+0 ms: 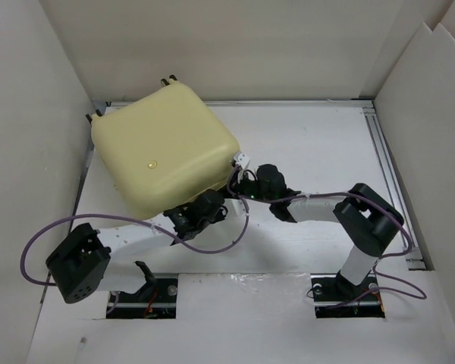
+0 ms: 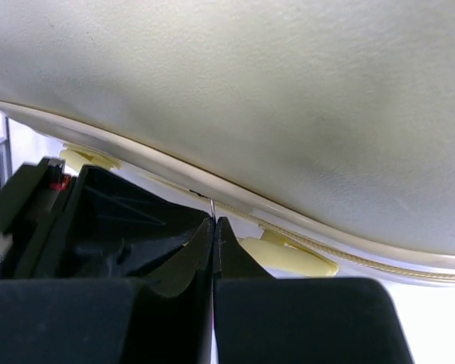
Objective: Pack the luggage
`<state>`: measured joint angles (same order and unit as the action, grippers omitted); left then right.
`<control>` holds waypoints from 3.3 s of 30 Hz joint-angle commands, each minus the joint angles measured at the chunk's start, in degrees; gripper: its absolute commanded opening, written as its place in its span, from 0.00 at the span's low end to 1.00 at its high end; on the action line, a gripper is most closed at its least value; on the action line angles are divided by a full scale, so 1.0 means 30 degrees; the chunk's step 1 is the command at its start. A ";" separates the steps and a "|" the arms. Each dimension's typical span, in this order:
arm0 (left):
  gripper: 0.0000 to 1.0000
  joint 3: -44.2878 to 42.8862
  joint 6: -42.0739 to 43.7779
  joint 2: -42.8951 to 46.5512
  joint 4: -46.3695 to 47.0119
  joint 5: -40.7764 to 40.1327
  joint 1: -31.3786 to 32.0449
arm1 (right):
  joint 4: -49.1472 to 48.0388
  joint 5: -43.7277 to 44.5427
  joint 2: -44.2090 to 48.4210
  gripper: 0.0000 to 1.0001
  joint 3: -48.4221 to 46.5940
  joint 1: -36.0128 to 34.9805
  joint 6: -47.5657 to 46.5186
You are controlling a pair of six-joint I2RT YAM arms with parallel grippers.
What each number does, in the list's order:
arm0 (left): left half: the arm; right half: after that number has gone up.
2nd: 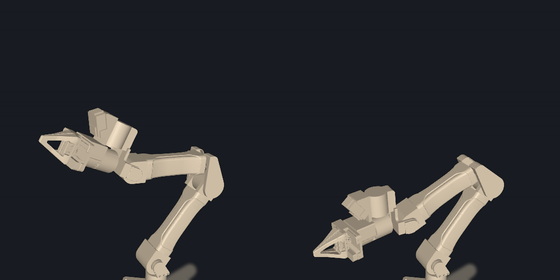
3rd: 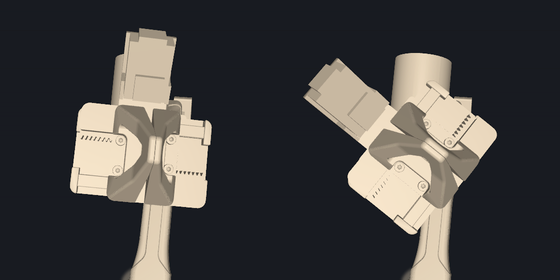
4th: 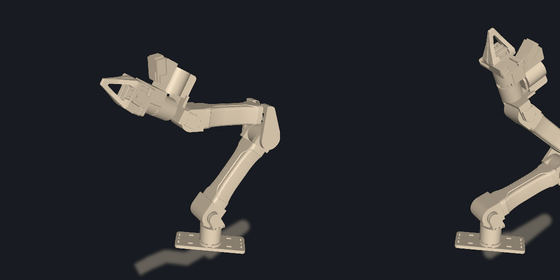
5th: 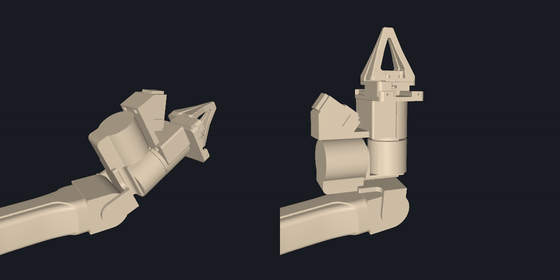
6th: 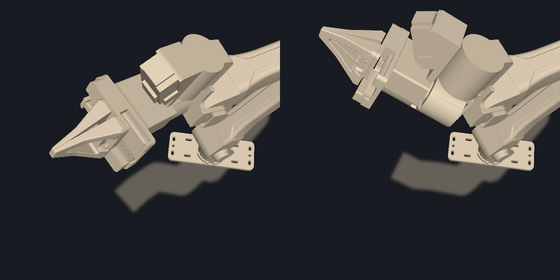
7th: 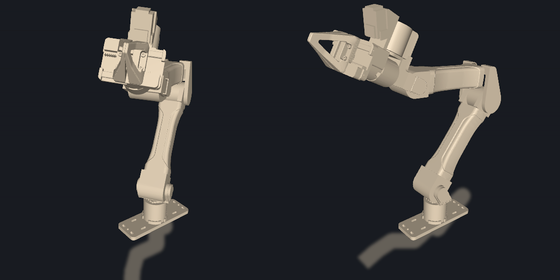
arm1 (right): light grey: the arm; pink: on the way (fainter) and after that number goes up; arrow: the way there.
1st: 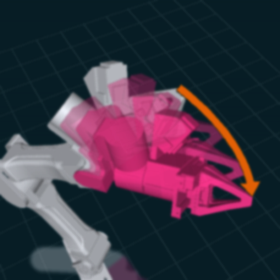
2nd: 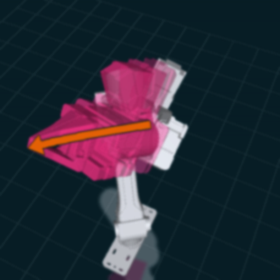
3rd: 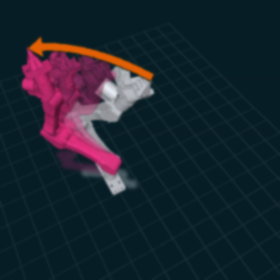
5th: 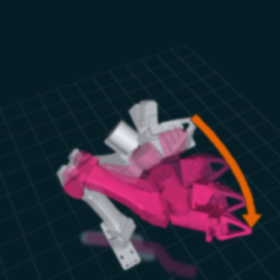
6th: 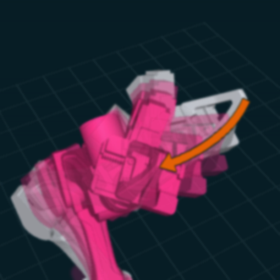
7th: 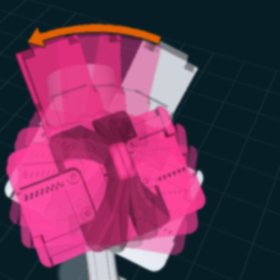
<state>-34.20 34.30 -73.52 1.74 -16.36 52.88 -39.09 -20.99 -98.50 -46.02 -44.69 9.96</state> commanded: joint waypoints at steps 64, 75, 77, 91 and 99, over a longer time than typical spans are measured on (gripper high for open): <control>0.00 0.1584 0.3655 0.8189 -1.2650 0.5629 -0.1163 | 0.4798 -1.7992 -0.3935 0.63 -0.6662 0.7688 -1.2194; 0.00 0.0764 0.3653 0.6458 -1.1917 0.5629 -0.1163 | 0.5677 -1.6676 -0.6130 0.58 -0.8242 0.6106 -1.2196; 0.00 0.0764 0.3653 0.6458 -1.1917 0.5803 -0.1163 | 0.5677 -1.6674 -0.6569 0.58 -0.8768 0.5931 -1.2196; 0.00 0.0939 0.3302 0.7044 -1.1917 0.5805 -0.1163 | 0.5677 -1.5854 -0.5226 0.45 -0.9123 0.5931 -1.2020; 0.00 0.1289 0.3302 0.7220 -1.1741 0.5629 -0.1163 | 0.5677 -1.5854 -0.3906 0.39 -0.8215 0.5755 -1.1670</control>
<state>-32.01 44.10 -52.10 -30.02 -3.20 48.51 -19.99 -66.37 -114.02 -70.57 -26.00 -25.26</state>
